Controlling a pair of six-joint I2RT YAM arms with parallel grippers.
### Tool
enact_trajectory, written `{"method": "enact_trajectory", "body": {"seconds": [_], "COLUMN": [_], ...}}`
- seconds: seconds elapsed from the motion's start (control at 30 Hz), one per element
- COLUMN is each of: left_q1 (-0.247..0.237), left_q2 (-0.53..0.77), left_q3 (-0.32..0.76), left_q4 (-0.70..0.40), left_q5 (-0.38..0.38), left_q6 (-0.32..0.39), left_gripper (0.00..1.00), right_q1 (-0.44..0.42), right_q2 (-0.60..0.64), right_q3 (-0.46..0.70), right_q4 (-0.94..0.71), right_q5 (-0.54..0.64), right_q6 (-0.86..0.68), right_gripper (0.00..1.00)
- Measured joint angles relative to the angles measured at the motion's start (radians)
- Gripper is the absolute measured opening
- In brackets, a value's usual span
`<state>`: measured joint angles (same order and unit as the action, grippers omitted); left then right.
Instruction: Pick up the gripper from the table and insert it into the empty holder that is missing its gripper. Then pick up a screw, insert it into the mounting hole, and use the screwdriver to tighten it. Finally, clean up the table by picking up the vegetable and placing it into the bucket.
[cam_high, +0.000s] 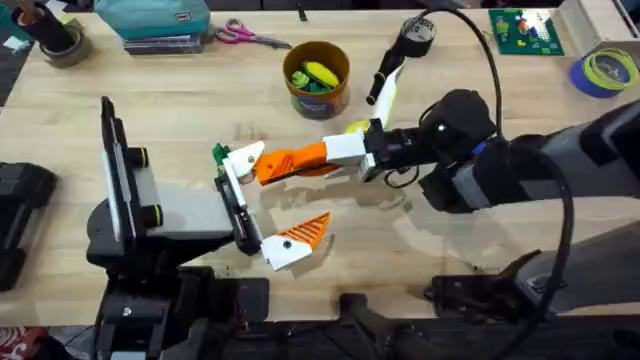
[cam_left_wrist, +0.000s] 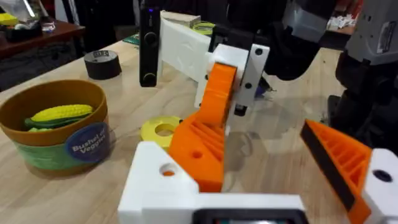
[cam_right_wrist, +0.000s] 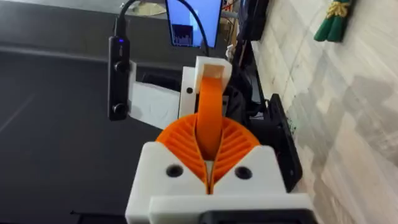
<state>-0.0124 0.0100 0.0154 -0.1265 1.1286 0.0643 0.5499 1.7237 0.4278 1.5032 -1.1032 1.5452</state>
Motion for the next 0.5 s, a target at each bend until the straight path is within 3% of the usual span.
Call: {"method": "enact_trajectory", "body": {"seconds": [0.5], "left_q1": [0.004], "left_q2": [0.000], "left_q3": [0.000], "left_q4": [0.000], "left_q5": [-0.003], "left_q6": [-0.001], "left_gripper": [0.986], "right_q1": [0.022], "right_q2": [0.043], "right_q3": [0.042], "right_q4": [-0.007], "right_q5": [0.014], "right_q6": [0.000], "right_gripper": [0.009]}}
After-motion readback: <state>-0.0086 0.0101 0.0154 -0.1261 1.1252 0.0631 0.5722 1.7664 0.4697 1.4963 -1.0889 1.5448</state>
